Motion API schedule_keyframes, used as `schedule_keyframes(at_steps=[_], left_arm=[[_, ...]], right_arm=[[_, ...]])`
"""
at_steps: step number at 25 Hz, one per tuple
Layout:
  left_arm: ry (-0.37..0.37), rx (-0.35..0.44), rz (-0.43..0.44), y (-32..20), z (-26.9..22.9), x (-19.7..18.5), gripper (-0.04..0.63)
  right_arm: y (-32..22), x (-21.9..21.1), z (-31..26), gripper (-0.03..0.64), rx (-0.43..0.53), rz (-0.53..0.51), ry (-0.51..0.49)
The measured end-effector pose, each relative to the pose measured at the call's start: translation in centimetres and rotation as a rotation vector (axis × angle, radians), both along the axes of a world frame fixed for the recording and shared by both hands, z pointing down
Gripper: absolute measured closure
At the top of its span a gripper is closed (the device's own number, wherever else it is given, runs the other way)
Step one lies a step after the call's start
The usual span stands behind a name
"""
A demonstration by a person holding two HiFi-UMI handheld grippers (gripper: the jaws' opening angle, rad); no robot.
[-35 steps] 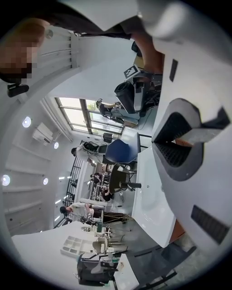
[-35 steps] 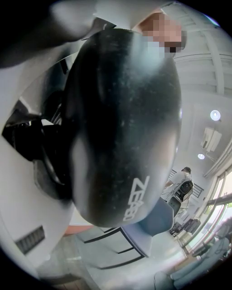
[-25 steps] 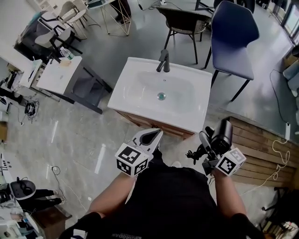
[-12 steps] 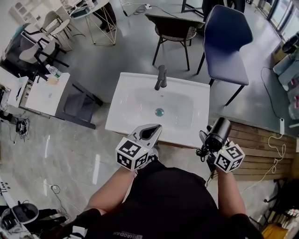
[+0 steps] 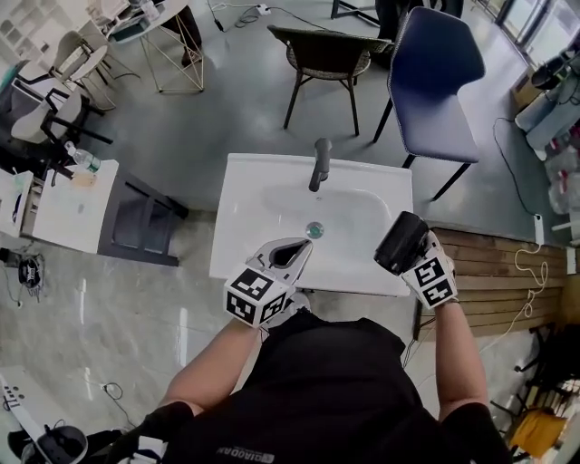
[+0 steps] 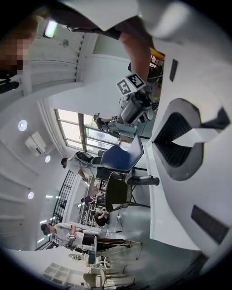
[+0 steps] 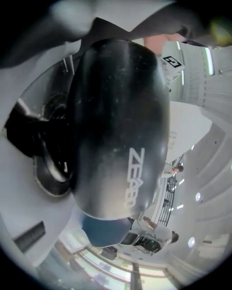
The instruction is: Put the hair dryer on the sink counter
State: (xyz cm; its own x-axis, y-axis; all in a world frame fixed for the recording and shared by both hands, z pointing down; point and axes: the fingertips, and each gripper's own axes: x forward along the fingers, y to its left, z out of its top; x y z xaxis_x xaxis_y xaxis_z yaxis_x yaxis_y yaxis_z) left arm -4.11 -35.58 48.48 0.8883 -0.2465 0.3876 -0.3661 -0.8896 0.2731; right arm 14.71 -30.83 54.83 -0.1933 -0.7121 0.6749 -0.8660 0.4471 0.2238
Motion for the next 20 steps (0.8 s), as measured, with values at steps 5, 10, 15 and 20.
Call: schedule_keyframes(at_steps=[5, 10, 15, 20], left_arm=[[-0.017, -0.024, 0.006, -2.2, 1.4, -1.3, 0.595], [-0.020, -0.039, -0.015, -3.2, 1.7, -1.5, 0.595], [-0.020, -0.051, -0.096, -4.1, 1.8, -2.1, 0.595], [-0.022, -0.062, -0.177, -4.5, 1.6, -2.5, 0.595]], right_arm=[[-3.4, 0.5, 3.3, 0.476, -0.097, -0.064, 0.170], [-7.5, 2.0, 5.8, 0.477, -0.184, -0.135, 0.235], [-12.0, 2.8, 8.5, 0.477, -0.271, -0.248, 0.299], [-16.2, 3.0, 11.6, 0.477, -0.366, -0.356, 0.365]])
